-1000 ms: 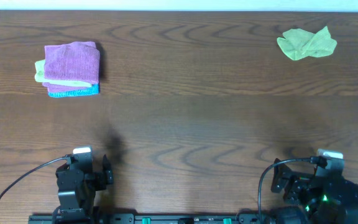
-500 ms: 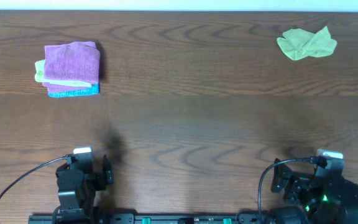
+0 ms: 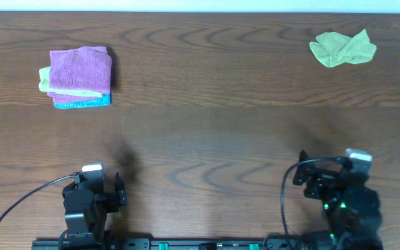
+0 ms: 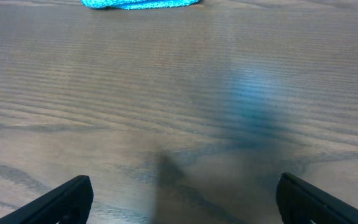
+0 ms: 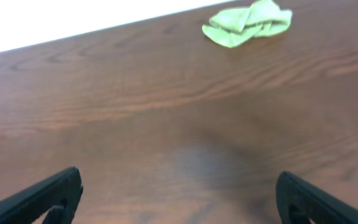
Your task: Fold the cloth
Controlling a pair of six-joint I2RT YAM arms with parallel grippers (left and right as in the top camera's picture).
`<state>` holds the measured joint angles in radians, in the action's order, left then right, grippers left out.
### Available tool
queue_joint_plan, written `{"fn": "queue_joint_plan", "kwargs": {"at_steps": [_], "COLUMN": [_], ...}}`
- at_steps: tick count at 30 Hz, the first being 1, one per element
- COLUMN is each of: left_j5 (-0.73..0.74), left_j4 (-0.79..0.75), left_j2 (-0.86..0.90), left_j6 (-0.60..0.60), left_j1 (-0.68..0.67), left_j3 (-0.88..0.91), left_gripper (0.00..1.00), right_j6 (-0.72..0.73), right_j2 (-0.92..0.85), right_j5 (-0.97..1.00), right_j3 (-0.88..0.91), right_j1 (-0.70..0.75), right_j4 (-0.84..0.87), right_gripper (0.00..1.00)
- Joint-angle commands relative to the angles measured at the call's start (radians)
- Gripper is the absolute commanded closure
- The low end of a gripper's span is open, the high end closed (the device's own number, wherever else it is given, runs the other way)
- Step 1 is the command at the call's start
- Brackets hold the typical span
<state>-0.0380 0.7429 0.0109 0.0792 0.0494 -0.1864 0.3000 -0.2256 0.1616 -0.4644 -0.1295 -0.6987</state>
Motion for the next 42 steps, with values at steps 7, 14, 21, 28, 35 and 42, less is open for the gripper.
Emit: {"fn": "queue_joint_plan", "kwargs": {"at_steps": [7, 14, 21, 28, 35, 42], "left_j5": [-0.017, -0.017, -0.017, -0.017, -0.017, -0.017], "left_j4": [0.008, 0.008, 0.008, 0.008, 0.008, 0.008], "left_j2": [-0.007, -0.007, -0.007, -0.007, -0.007, -0.007], "left_j6": [0.007, 0.007, 0.007, 0.007, 0.007, 0.007], "left_j1": [-0.004, -0.004, -0.004, -0.004, -0.004, -0.004], "left_j3": [0.023, 0.023, 0.023, 0.023, 0.023, 0.023], "left_gripper": [0.05, 0.05, 0.05, 0.05, 0.05, 0.05], "right_j6": [-0.208, -0.236, -0.319, -0.320, -0.325, -0.324], "right_j2": [0.187, 0.214, 0.221, 0.221, 0.221, 0.220], "right_j5": [-0.208, -0.213, -0.205, -0.185, -0.177, -0.177], "right_j3": [0.231, 0.279, 0.309, 0.306, 0.306, 0.306], "right_j1": [0.134, 0.140, 0.109, 0.102, 0.102, 0.102], "right_j4": [0.076, 0.051, 0.044, -0.025, -0.034, -0.027], "right_gripper": [0.01, 0.01, 0.01, 0.01, 0.01, 0.01]}}
